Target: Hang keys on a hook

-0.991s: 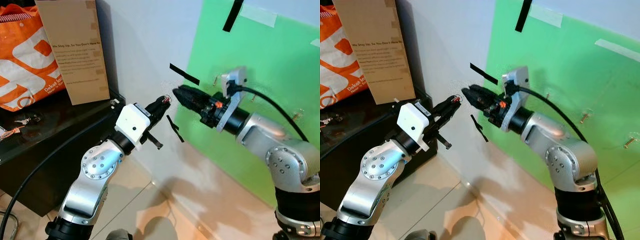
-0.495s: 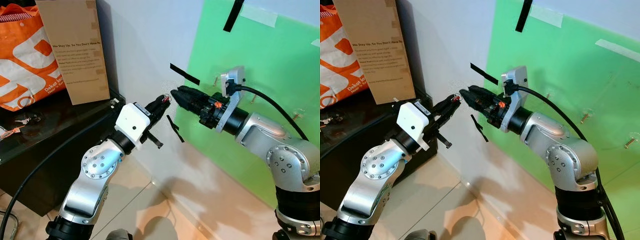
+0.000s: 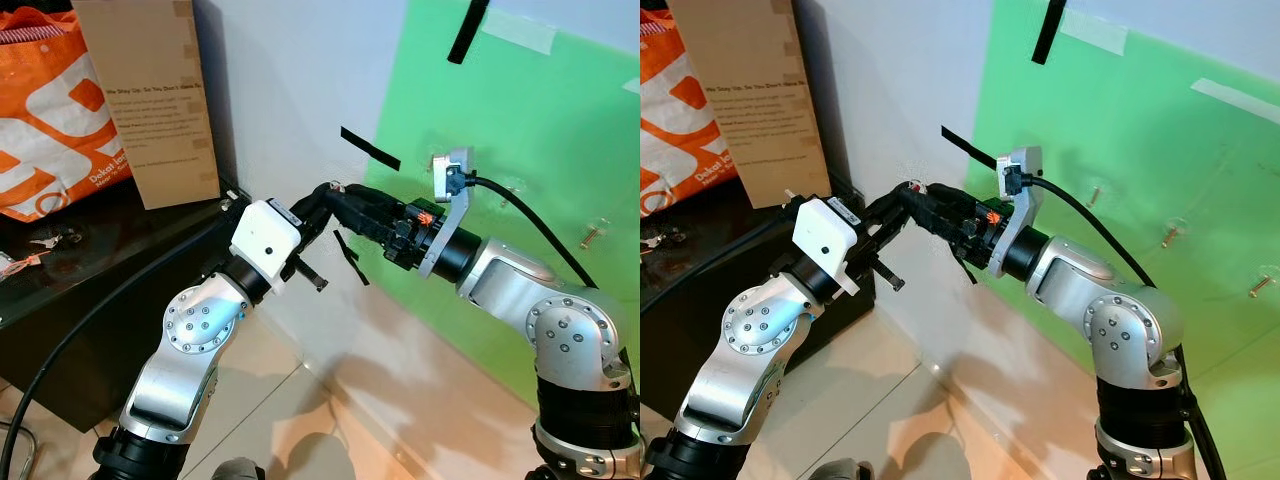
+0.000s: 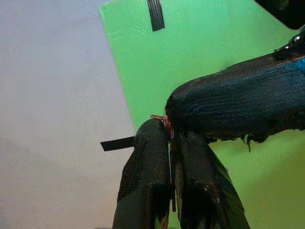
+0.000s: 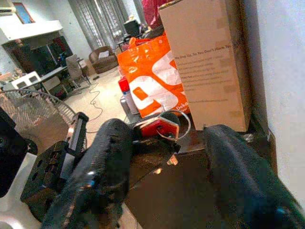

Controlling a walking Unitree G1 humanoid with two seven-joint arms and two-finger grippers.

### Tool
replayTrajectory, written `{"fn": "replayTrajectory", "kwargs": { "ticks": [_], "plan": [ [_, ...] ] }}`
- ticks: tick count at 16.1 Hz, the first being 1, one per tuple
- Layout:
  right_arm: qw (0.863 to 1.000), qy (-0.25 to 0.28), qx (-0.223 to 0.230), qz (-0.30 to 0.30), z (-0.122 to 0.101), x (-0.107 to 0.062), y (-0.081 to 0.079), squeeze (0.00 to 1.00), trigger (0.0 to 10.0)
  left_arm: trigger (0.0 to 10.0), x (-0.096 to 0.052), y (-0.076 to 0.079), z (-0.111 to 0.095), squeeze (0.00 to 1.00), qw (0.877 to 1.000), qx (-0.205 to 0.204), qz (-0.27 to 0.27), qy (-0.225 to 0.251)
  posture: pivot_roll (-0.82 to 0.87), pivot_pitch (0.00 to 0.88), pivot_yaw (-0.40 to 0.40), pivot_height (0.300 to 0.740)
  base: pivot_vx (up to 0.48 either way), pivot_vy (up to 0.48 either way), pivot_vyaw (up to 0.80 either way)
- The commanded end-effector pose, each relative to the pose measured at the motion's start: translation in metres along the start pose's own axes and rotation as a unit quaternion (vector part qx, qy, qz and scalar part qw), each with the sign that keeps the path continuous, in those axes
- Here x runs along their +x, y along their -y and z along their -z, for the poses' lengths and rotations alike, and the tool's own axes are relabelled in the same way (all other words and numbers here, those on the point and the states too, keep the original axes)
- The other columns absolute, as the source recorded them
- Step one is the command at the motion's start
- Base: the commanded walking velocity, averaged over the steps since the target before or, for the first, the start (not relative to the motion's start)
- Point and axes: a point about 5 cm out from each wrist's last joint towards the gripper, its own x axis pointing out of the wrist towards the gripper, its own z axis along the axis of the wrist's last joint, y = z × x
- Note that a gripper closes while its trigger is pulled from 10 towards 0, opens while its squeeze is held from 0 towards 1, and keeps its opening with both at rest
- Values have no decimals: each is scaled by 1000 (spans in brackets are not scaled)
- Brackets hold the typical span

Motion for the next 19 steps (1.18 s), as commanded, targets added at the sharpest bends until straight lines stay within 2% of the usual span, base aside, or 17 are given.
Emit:
{"fn": "replayTrajectory", "kwargs": {
  "ticks": [1, 2, 3, 15, 17, 18, 19],
  "plan": [
    [1000, -4, 3, 6, -1, -1, 0, 1000, 10000, 0, 2, 0, -4, 0, 1000, 7, -1, 10, 39, 0, -75, 740, 0, 0, 0],
    [1000, -3, 6, 13, -2, 0, 0, 898, 10000, 0, 3, 0, -4, 0, 1000, 7, 1, 11, 39, 0, -75, 740, 0, 0, 0],
    [1000, 0, 10, 15, -3, 0, 0, 0, 10000, 0, 3, 0, -4, 0, 1000, 7, 2, 12, 38, 0, -74, 740, 0, 0, 0],
    [999, 33, 1, -12, -17, 3, -10, 0, 10000, 0, 3, 4, 0, 0, 1000, 7, 8, 4, 38, 0, -73, 740, 0, 0, 0],
    [999, 31, -2, -17, -17, 2, -10, 0, 8078, 0, 4, 3, 1, 0, 1000, 7, 7, 4, 36, 0, -73, 740, 0, 0, 0],
    [999, 30, -3, -20, -17, 2, -11, 0, 4863, 0, 4, 3, 1, 0, 1000, 8, 6, 4, 35, 0, -73, 740, 0, 0, 0],
    [999, 30, -4, -22, -17, 1, -11, 0, 4863, 0, 4, 3, 1, 0, 1000, 8, 6, 4, 35, 0, -73, 740, 0, 0, 0]
  ]
}}
